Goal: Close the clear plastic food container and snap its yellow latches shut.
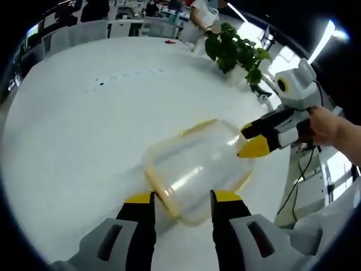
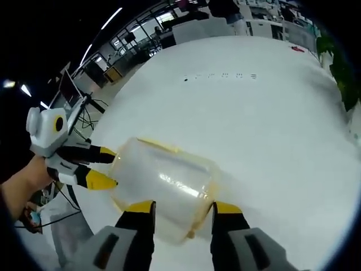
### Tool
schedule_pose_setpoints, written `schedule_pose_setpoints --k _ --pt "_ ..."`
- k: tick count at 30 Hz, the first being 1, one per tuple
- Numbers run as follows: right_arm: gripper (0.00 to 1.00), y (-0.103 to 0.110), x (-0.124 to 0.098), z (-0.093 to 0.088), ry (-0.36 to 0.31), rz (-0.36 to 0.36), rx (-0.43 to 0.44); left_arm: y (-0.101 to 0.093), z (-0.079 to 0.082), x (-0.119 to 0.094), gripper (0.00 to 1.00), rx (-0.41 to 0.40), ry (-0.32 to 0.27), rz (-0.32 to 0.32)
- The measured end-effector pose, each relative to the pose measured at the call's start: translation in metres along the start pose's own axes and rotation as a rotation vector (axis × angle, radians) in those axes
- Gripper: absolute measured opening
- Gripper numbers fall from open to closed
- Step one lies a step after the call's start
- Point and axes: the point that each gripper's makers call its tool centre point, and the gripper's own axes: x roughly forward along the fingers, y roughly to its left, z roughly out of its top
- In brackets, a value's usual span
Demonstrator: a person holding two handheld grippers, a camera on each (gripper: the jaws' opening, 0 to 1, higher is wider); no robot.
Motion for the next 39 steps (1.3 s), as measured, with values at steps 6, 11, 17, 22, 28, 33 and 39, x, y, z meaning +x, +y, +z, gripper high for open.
schedule_pose_setpoints --k 6,11,17,22,28,33,39 --pt "0.35 0.003 -0.006 0.004 0.0 0.006 -0.012 -0.002 0.004 -0.004 0.44 0.021 -0.012 0.005" --pt "0.38 0.006 -0.007 0.003 0.014 0.005 -0.083 -0.003 0.007 -0.008 0.43 0.004 -0.026 0.007" --pt "0.42 0.01 -0.012 0.008 0.028 0.009 -0.136 -0.004 0.005 -0.013 0.4 0.047 -0.011 0.02" --pt "0.39 0.008 -0.017 0.013 0.042 0.005 -0.199 0.002 0.009 -0.019 0.4 0.118 -0.013 0.044" --pt "0.35 0.012 -0.019 0.018 0.04 0.018 -0.272 0.005 0.012 -0.025 0.41 0.182 0.003 0.052" --pt "0.34 0.008 -0.02 0.018 0.094 -0.021 -0.419 0.004 0.015 -0.029 0.4 0.225 0.011 0.052" --pt "0.3 0.017 -0.019 0.02 0.118 0.001 -0.492 -0.006 0.016 -0.026 0.38 0.261 0.016 0.022"
